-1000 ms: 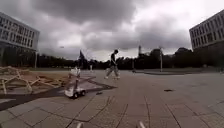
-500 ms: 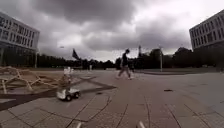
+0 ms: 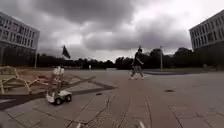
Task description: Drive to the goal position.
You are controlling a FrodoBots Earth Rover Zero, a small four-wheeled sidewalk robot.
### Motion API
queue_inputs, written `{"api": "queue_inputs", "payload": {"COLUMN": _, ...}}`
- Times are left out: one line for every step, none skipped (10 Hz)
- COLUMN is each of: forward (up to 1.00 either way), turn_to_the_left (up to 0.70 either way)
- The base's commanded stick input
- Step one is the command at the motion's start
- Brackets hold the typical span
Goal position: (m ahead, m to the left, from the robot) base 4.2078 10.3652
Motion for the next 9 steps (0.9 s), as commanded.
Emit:
{"api": "queue_inputs", "payload": {"forward": 0.50, "turn_to_the_left": -0.24}}
{"api": "queue_inputs", "payload": {"forward": 0.50, "turn_to_the_left": -0.24}}
{"api": "queue_inputs", "payload": {"forward": 0.50, "turn_to_the_left": -0.24}}
{"api": "queue_inputs", "payload": {"forward": 0.50, "turn_to_the_left": -0.24}}
{"api": "queue_inputs", "payload": {"forward": 0.50, "turn_to_the_left": -0.24}}
{"api": "queue_inputs", "payload": {"forward": 0.50, "turn_to_the_left": -0.24}}
{"api": "queue_inputs", "payload": {"forward": 0.50, "turn_to_the_left": -0.24}}
{"api": "queue_inputs", "payload": {"forward": 0.50, "turn_to_the_left": -0.24}}
{"api": "queue_inputs", "payload": {"forward": 0.50, "turn_to_the_left": -0.24}}
